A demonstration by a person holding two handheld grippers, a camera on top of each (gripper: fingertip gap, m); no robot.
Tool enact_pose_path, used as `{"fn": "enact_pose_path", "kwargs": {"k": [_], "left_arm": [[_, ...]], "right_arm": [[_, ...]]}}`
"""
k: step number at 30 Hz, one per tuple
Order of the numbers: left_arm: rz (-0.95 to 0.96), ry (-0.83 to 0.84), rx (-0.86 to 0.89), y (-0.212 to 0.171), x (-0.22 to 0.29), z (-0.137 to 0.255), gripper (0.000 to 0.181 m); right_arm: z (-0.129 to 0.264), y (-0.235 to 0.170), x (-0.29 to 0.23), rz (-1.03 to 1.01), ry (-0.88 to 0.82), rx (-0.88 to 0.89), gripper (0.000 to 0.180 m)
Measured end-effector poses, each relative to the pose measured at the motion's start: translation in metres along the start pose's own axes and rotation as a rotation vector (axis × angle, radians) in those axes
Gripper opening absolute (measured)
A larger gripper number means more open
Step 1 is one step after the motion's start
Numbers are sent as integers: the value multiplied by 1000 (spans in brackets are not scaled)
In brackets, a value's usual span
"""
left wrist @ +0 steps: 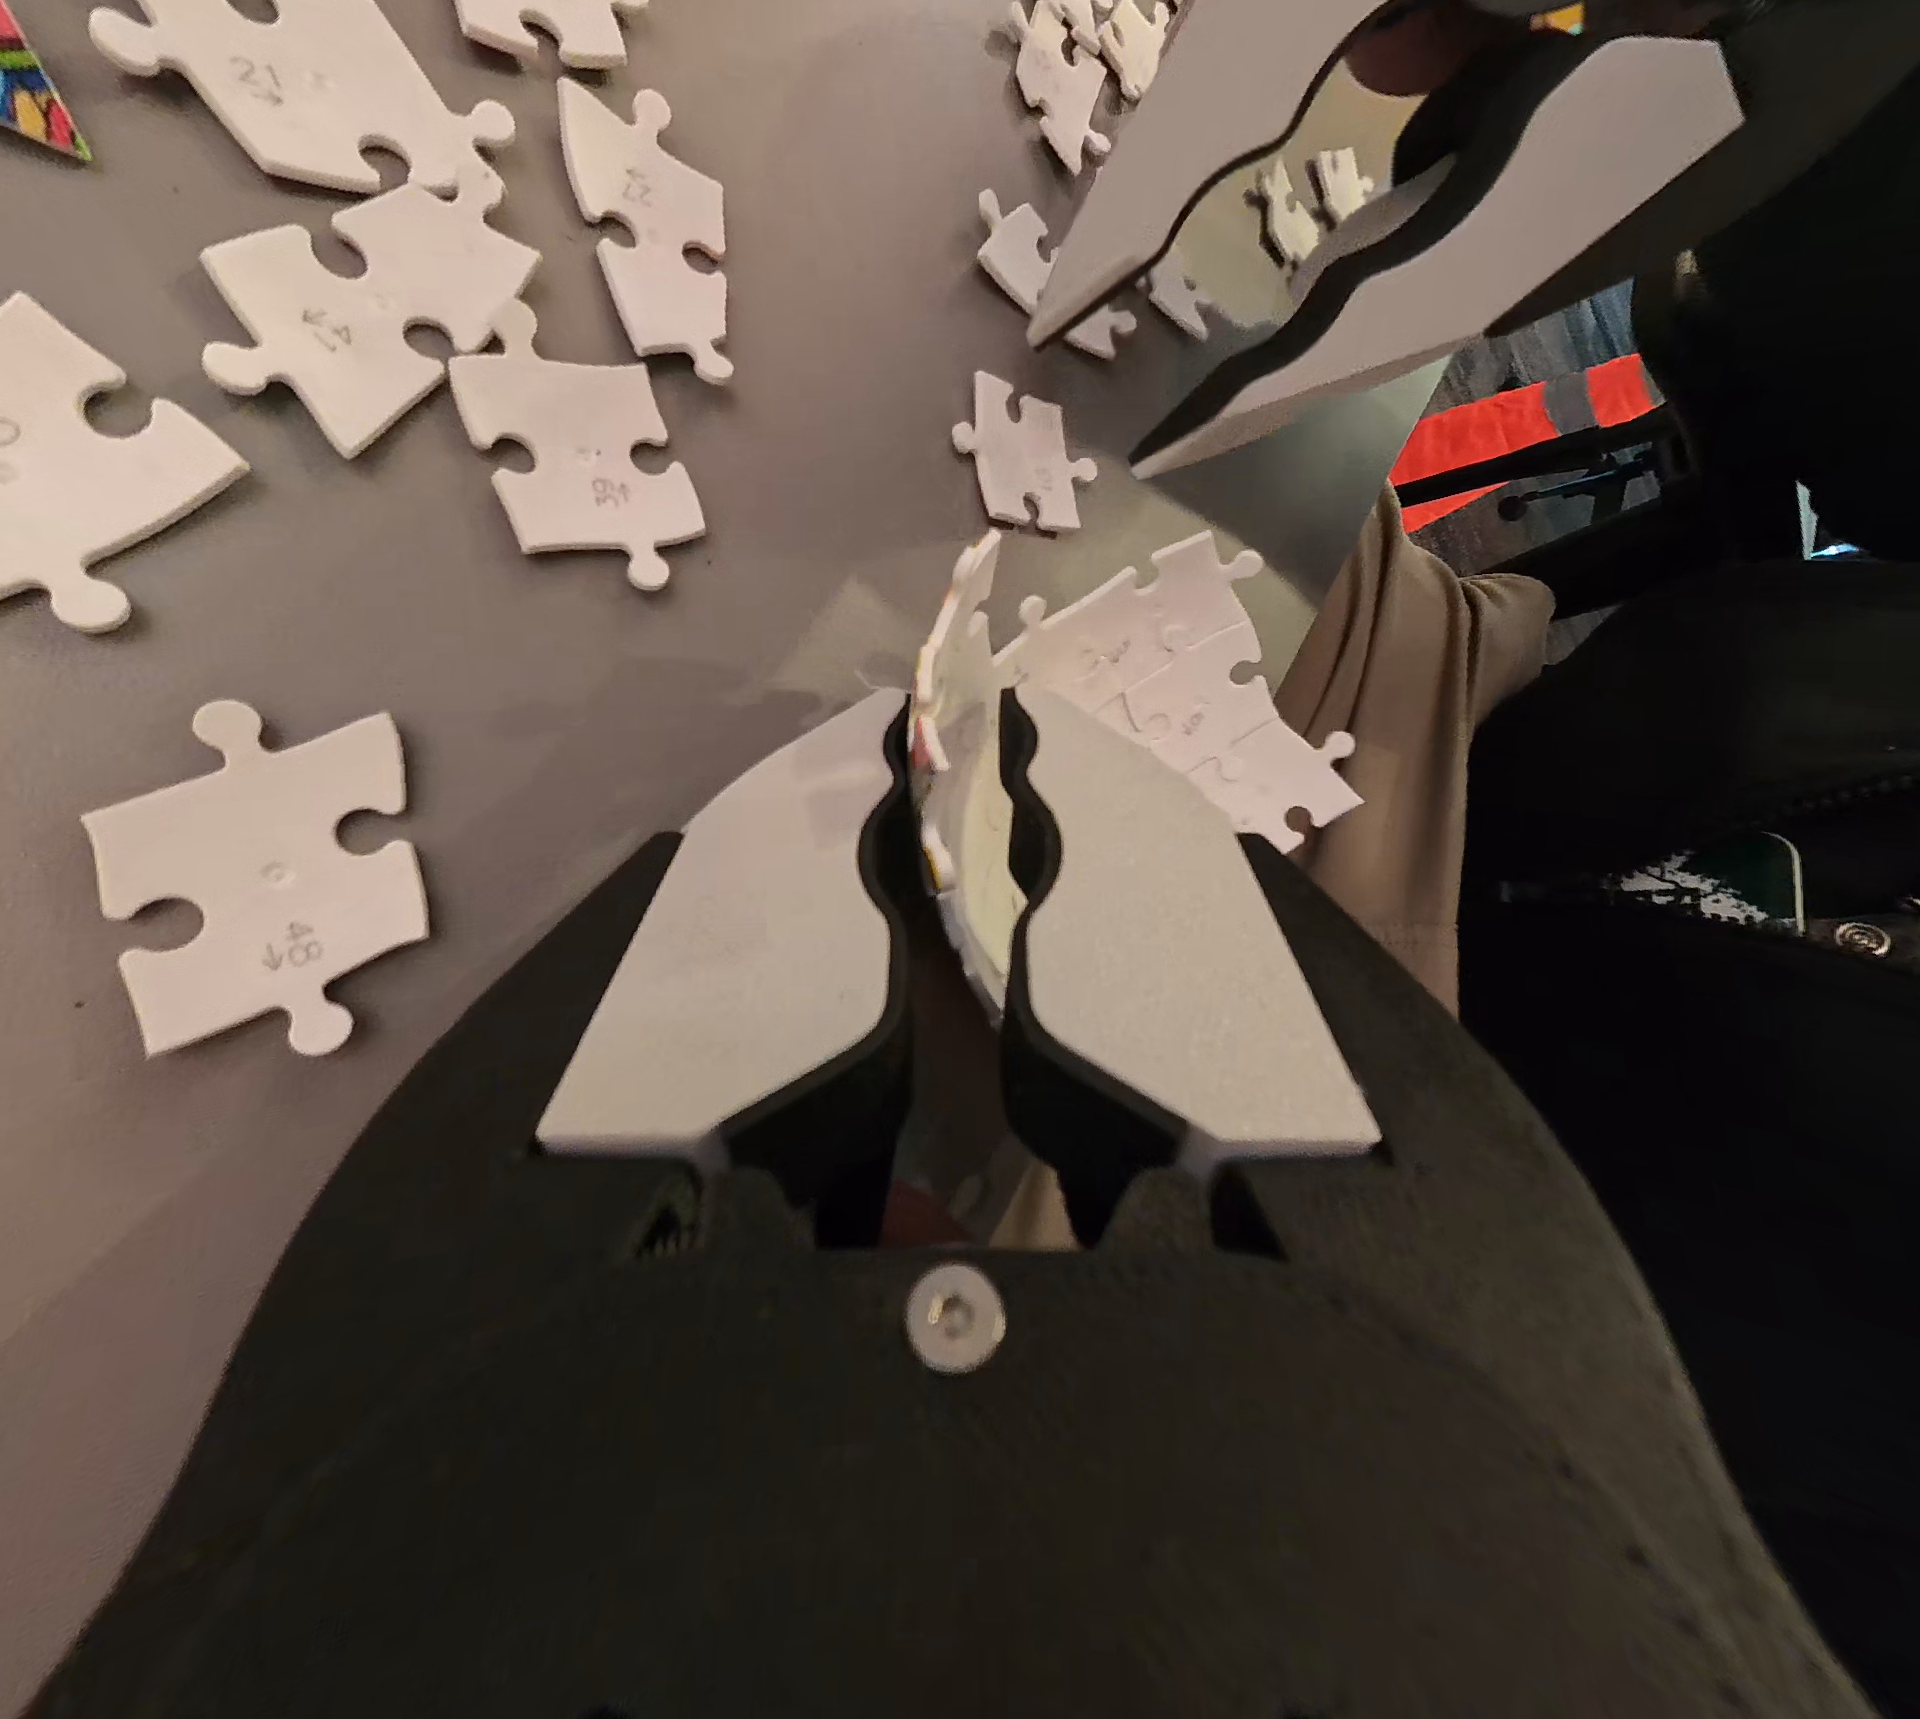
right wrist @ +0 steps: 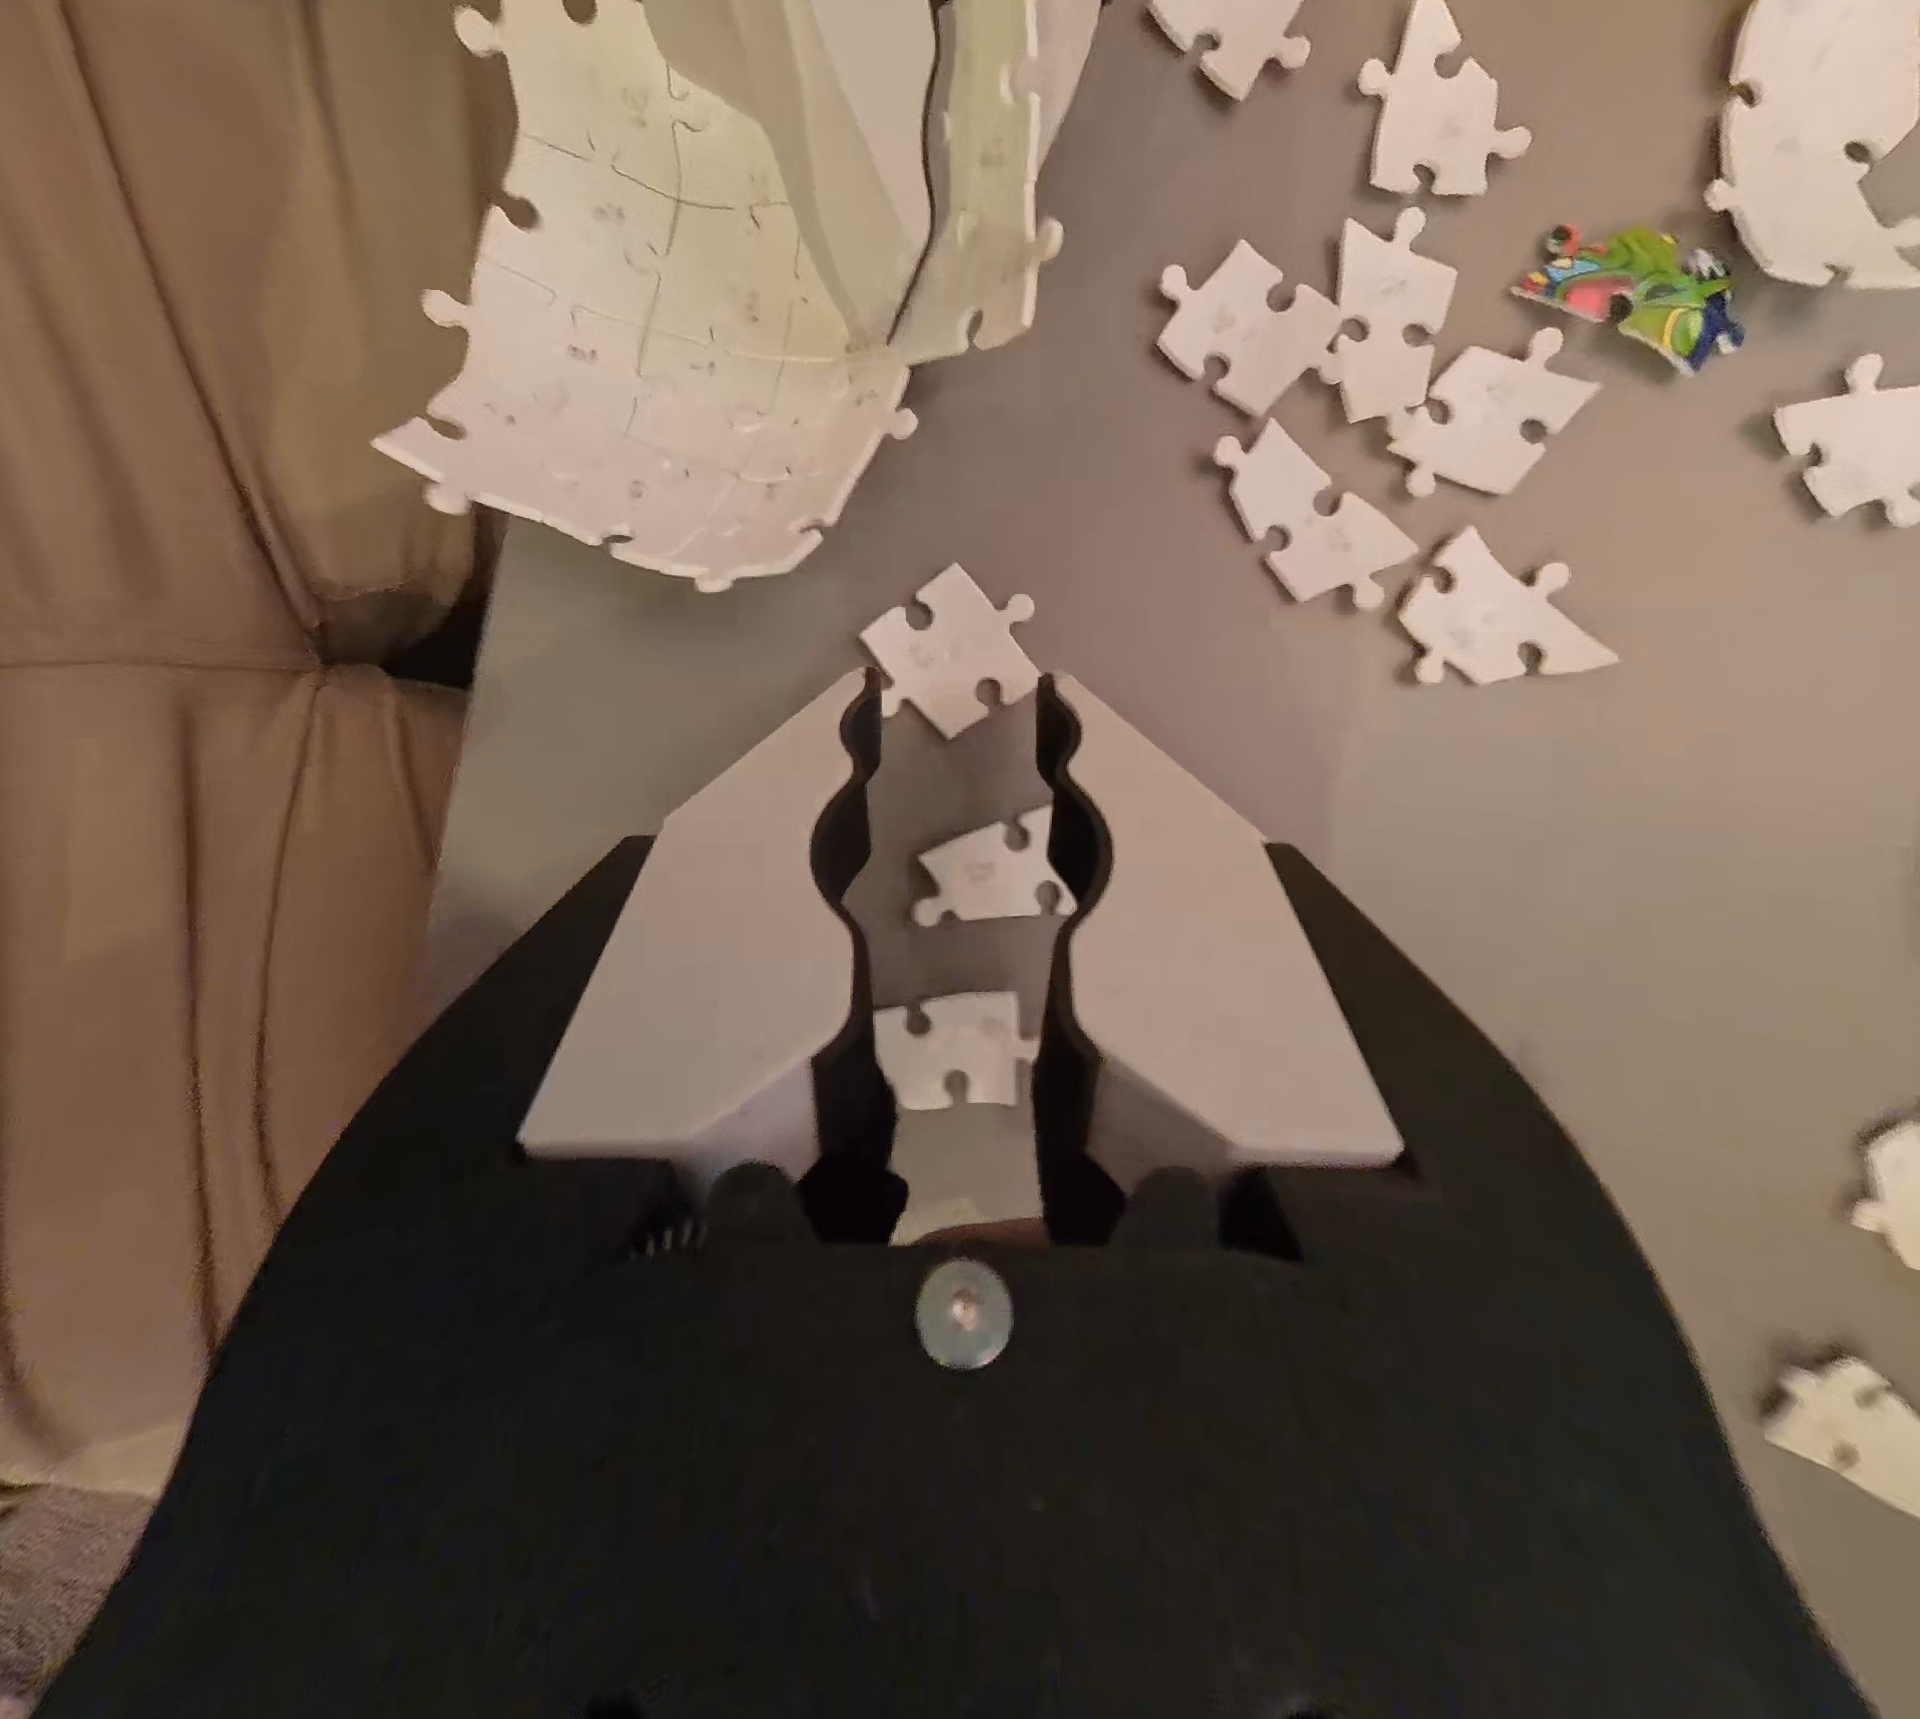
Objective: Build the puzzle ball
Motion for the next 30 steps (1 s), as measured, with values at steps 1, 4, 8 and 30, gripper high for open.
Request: {"fn": "enact_pose_path", "kwargs": {"k": [1,4,8,30], "left_arm": [[0,-2,1,0,0,0,14],[-3,-5,0,0,0,0,14],[-5,-6,-1,0,0,0,13],[-6,-9,-7,0,0,1,13]], "right_arm": [[-1,1,2,26,-11,-22,28],[-5,7,11,66,42,-36,29],[-14,8,20,109,141,-109,27],[-6,8,-7,-193,-34,-33,31]]}}
Point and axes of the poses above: each gripper's, where its closed fingertips meet, z back along the fingers, y out of its top, x = y × z across the jaws, the point moved 9 cm from there along z, back along the fingers
